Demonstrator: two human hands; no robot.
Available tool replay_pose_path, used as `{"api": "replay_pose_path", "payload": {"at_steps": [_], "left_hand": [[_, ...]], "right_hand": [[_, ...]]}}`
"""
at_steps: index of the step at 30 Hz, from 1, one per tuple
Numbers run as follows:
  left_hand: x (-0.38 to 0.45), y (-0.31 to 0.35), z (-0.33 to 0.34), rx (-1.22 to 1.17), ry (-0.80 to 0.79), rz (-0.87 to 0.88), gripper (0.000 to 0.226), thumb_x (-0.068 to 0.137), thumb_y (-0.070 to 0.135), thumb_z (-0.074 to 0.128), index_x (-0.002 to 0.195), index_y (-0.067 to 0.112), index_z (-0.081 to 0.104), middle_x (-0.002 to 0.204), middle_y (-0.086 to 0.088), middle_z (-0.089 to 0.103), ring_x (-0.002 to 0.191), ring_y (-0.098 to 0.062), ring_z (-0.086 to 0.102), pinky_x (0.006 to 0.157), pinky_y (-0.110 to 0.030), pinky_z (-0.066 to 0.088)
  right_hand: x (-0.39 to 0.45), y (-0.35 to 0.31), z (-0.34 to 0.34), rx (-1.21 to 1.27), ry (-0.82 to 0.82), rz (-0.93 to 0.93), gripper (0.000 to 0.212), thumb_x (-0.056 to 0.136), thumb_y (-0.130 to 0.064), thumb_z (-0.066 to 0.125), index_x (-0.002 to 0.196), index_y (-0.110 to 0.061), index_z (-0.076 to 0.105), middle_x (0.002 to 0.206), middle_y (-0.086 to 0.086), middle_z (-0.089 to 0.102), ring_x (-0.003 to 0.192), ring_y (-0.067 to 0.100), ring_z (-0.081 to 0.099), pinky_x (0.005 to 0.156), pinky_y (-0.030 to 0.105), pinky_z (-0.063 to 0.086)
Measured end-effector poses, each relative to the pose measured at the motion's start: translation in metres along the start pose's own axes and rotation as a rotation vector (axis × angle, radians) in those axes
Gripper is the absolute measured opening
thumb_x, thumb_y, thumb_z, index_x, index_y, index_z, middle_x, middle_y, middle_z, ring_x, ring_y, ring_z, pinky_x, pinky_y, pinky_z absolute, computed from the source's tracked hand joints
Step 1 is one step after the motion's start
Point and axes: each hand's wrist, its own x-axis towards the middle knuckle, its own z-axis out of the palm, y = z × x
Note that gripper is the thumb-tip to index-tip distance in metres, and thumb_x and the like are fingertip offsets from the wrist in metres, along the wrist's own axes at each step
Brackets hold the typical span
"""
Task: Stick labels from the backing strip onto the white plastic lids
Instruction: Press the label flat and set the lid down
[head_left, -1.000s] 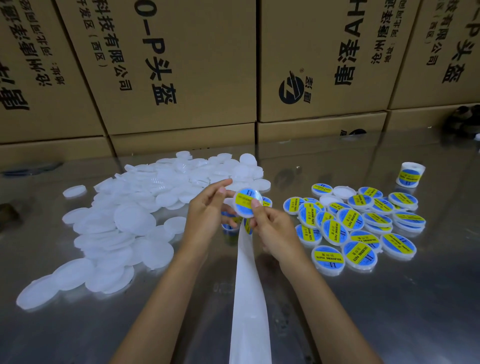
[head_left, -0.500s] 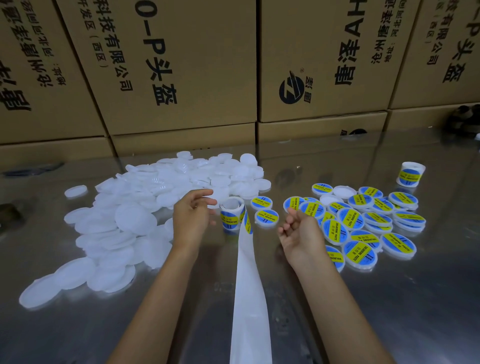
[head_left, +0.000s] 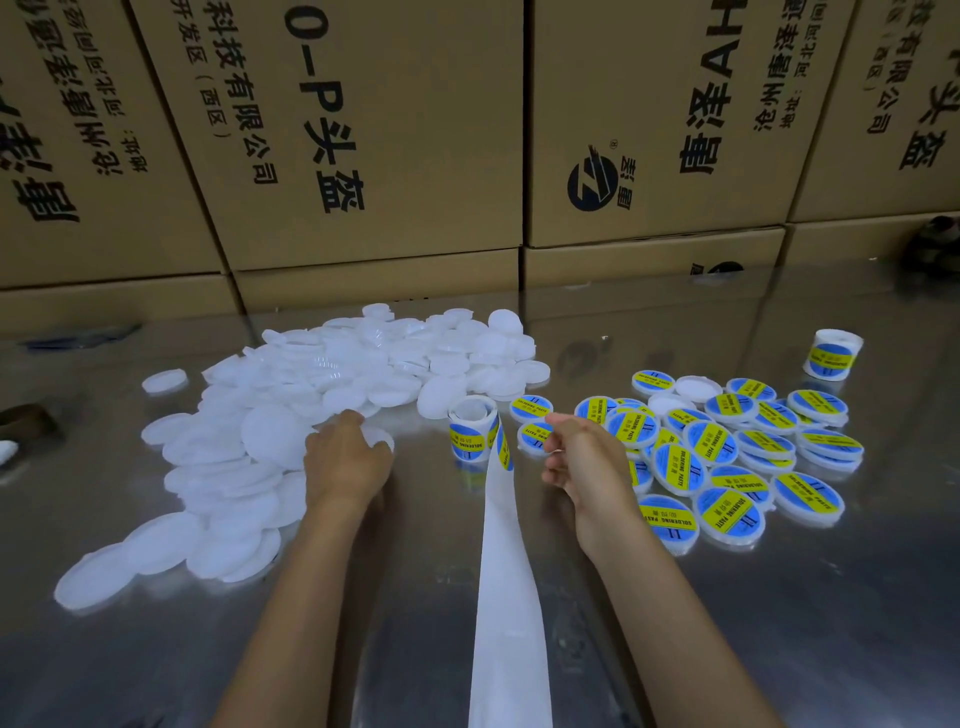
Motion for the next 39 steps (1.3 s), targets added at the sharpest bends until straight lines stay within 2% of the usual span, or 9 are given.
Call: {"api": "replay_pose_path", "payload": {"at_steps": [5, 9, 13, 17, 21, 25, 28, 34, 39], "left_hand": [[0.002, 0.0, -0.001, -0.121, 0.045, 0.072, 0.054, 0.087, 0.006, 0.07, 0.138, 0.008, 0.054, 0.129, -0.018, 0.061, 0.126, -0.036, 0.05, 0.102, -0.04, 0.042], [-0.001, 0.01, -0.003, -0.322, 0.082, 0.082, 0.037, 0.087, 0.003, 0.069, 0.123, 0.009, 0.067, 0.102, -0.008, 0.067, 0.096, -0.026, 0.06, 0.085, -0.028, 0.045], [-0.005, 0.02, -0.007, -0.711, -0.046, 0.014, 0.016, 0.091, 0.007, 0.07, 0.104, 0.014, 0.074, 0.103, -0.008, 0.073, 0.093, -0.024, 0.065, 0.083, -0.035, 0.054], [-0.013, 0.034, -0.014, -0.983, -0.282, 0.032, 0.02, 0.096, 0.009, 0.064, 0.115, 0.003, 0.069, 0.108, -0.009, 0.072, 0.093, -0.018, 0.066, 0.075, -0.022, 0.055], [-0.025, 0.047, -0.005, -0.834, -0.42, 0.073, 0.014, 0.095, 0.006, 0.063, 0.108, 0.002, 0.068, 0.11, -0.018, 0.069, 0.095, -0.023, 0.063, 0.078, -0.027, 0.05], [-0.025, 0.048, 0.004, -0.759, -0.412, 0.047, 0.011, 0.095, 0.007, 0.062, 0.105, 0.003, 0.064, 0.118, -0.022, 0.07, 0.112, -0.038, 0.065, 0.089, -0.041, 0.05], [-0.021, 0.045, 0.008, -0.74, -0.405, 0.052, 0.013, 0.095, 0.01, 0.062, 0.108, 0.006, 0.064, 0.117, -0.019, 0.07, 0.115, -0.036, 0.064, 0.102, -0.051, 0.049], [-0.024, 0.048, 0.021, -0.744, -0.294, 0.128, 0.014, 0.098, 0.009, 0.06, 0.095, 0.023, 0.061, 0.105, -0.01, 0.064, 0.092, -0.024, 0.065, 0.062, -0.021, 0.054], [-0.029, 0.05, 0.024, -0.82, -0.297, 0.15, 0.013, 0.1, 0.003, 0.053, 0.105, 0.015, 0.058, 0.111, -0.014, 0.068, 0.092, -0.026, 0.071, 0.065, -0.027, 0.061]], "right_hand": [[-0.001, 0.003, 0.002, -0.086, -0.038, -0.017, 0.012, 0.095, -0.013, 0.058, 0.085, -0.012, 0.065, 0.063, 0.0, 0.06, 0.053, 0.011, 0.048, 0.051, 0.025, 0.046], [-0.004, 0.008, 0.003, -0.183, -0.064, -0.08, 0.015, 0.095, -0.012, 0.054, 0.085, -0.016, 0.064, 0.069, 0.0, 0.061, 0.057, 0.01, 0.05, 0.052, 0.024, 0.046], [-0.004, 0.014, 0.006, -0.42, -0.088, -0.215, 0.02, 0.095, -0.01, 0.048, 0.106, -0.017, 0.063, 0.091, -0.001, 0.062, 0.077, 0.014, 0.057, 0.078, 0.032, 0.049], [-0.002, 0.02, 0.009, -0.535, -0.192, -0.34, 0.034, 0.098, -0.011, 0.051, 0.132, -0.014, 0.054, 0.123, 0.0, 0.058, 0.113, 0.016, 0.057, 0.099, 0.029, 0.045], [0.002, 0.027, 0.01, -0.614, -0.264, -0.362, 0.041, 0.101, -0.018, 0.05, 0.142, -0.019, 0.046, 0.13, -0.006, 0.054, 0.126, 0.013, 0.051, 0.101, 0.023, 0.037], [0.001, 0.033, 0.013, -0.662, -0.298, -0.425, 0.041, 0.1, -0.018, 0.053, 0.14, -0.019, 0.047, 0.12, -0.012, 0.055, 0.121, 0.014, 0.055, 0.096, 0.022, 0.039], [0.001, 0.034, 0.013, -0.663, -0.268, -0.467, 0.041, 0.097, -0.016, 0.059, 0.137, -0.019, 0.049, 0.117, -0.012, 0.056, 0.114, 0.011, 0.057, 0.098, 0.025, 0.044], [0.003, 0.034, 0.015, -0.672, -0.184, -0.489, 0.038, 0.087, -0.008, 0.068, 0.123, -0.018, 0.06, 0.111, -0.005, 0.06, 0.101, 0.01, 0.059, 0.093, 0.033, 0.052], [0.003, 0.032, 0.013, -0.691, -0.107, -0.506, 0.029, 0.082, -0.009, 0.072, 0.106, -0.018, 0.059, 0.1, 0.001, 0.063, 0.092, 0.017, 0.059, 0.086, 0.039, 0.052]]}}
